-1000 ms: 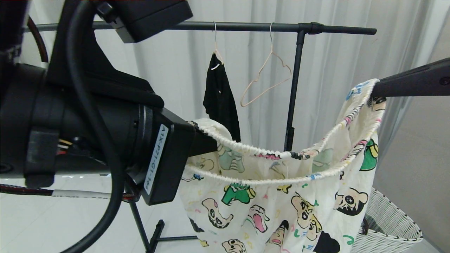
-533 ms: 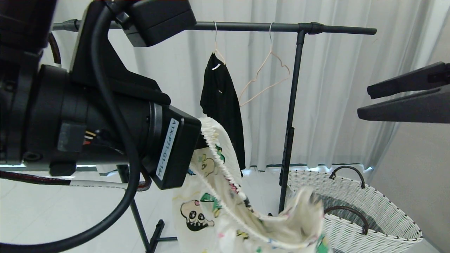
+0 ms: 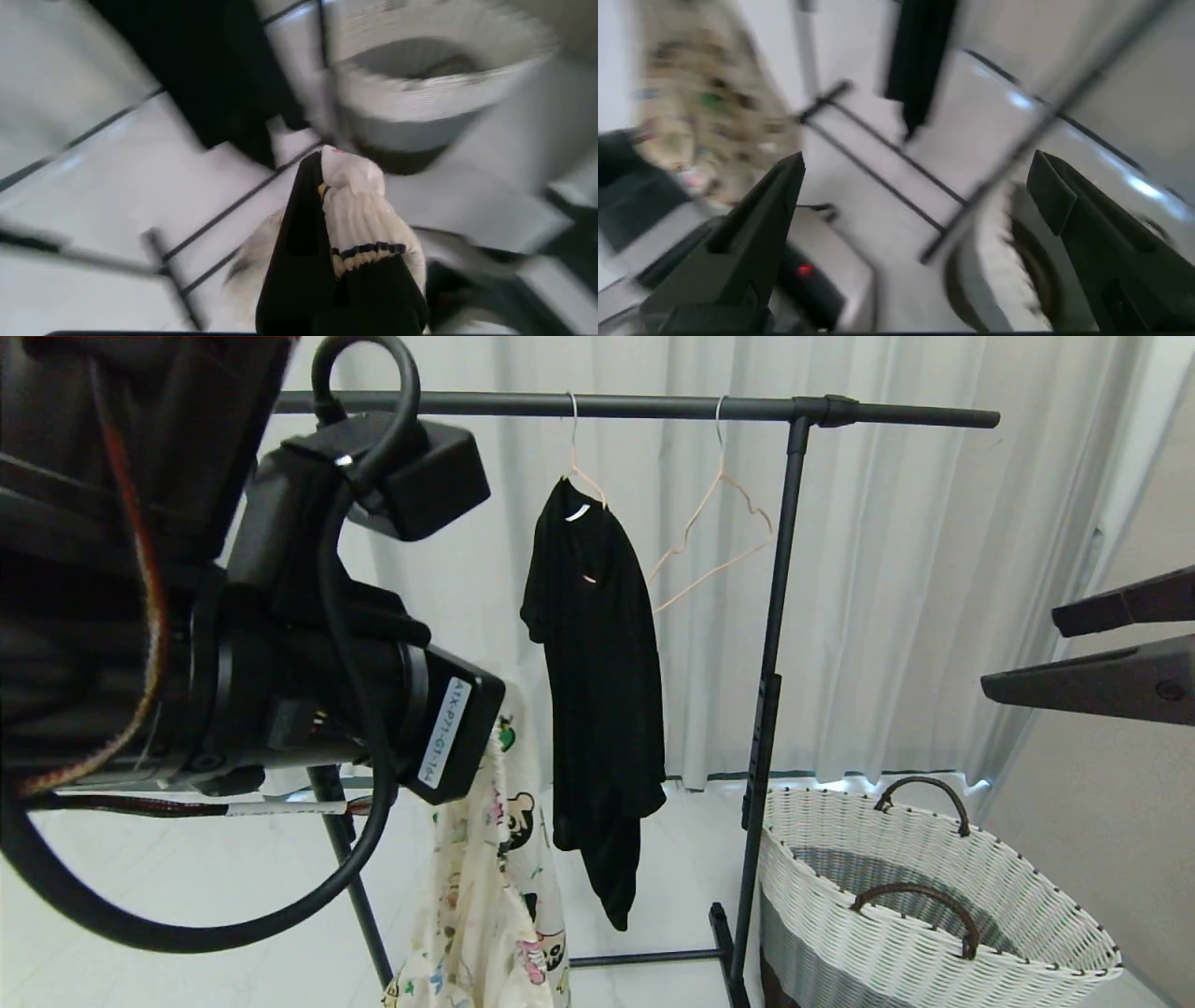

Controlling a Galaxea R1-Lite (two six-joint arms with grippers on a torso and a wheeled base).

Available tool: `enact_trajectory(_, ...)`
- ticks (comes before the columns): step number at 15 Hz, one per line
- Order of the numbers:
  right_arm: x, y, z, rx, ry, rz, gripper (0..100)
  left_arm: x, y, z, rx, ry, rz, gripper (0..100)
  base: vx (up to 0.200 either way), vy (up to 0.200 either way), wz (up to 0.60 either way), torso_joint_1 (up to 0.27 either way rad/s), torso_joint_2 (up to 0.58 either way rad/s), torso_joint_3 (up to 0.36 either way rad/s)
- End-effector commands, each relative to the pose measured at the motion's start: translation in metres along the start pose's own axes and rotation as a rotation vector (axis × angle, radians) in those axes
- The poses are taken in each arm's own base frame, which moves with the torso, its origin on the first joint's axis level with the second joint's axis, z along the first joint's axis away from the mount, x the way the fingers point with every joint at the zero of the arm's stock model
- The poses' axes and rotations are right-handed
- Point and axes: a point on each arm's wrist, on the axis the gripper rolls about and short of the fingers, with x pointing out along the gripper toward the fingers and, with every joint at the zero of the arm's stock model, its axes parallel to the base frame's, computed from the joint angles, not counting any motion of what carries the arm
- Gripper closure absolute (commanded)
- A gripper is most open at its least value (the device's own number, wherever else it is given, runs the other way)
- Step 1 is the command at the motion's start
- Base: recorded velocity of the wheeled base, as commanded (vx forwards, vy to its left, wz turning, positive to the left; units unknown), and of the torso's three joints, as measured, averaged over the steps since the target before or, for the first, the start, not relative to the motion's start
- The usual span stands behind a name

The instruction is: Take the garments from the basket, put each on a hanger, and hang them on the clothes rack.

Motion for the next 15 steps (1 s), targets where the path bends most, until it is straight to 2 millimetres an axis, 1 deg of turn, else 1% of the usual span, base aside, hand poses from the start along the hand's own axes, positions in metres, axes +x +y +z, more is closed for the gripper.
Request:
enact_trajectory(1,0.004,-0.014,-0.013,0.024,0.106,-0.185,0,-0.001,0.012,-0.017,0.002,0.035,0.106,100,0.000,0.000,0.00,0.000,0.00,0.000)
enact_trajectory(3,0.001,-0.023,-0.025,0.028,0.226,-0.346,0,0.001,0.017,-0.021,-0.006,0.034,0.194,100,0.000,0.000,0.00,0.000,0.00,0.000)
enact_trajectory(4,0.001,-0.024,-0.027,0.029,0.241,-0.363,0,0.002,0.018,-0.022,-0.005,0.038,0.213,100,0.000,0.200,0.00,-0.002,0.01,0.002)
enact_trajectory(5,0.002,-0.029,-0.031,0.034,0.271,-0.421,0,0.003,0.018,-0.023,-0.004,0.045,0.265,100,0.000,0.200,0.00,-0.002,0.00,0.002)
enact_trajectory(9,0.004,-0.032,-0.034,0.044,0.287,-0.458,0,0.003,0.018,-0.024,-0.003,0.048,0.265,100,0.000,0.200,0.00,0.004,0.01,0.005)
enact_trajectory(12,0.009,-0.035,-0.034,0.054,0.266,-0.472,0,0.004,0.018,-0.024,-0.001,0.049,0.265,100,0.000,0.200,0.00,0.002,0.00,0.001)
enact_trajectory(14,0.014,-0.036,-0.036,0.055,0.249,-0.496,0,0.004,0.018,-0.023,-0.003,0.047,0.264,100,0.000,0.000,0.00,0.000,0.00,0.000)
enact_trajectory(15,0.020,-0.037,-0.040,0.053,0.234,-0.544,0,0.004,0.018,-0.023,-0.004,0.046,0.264,100,0.000,0.000,0.00,0.000,0.00,0.000)
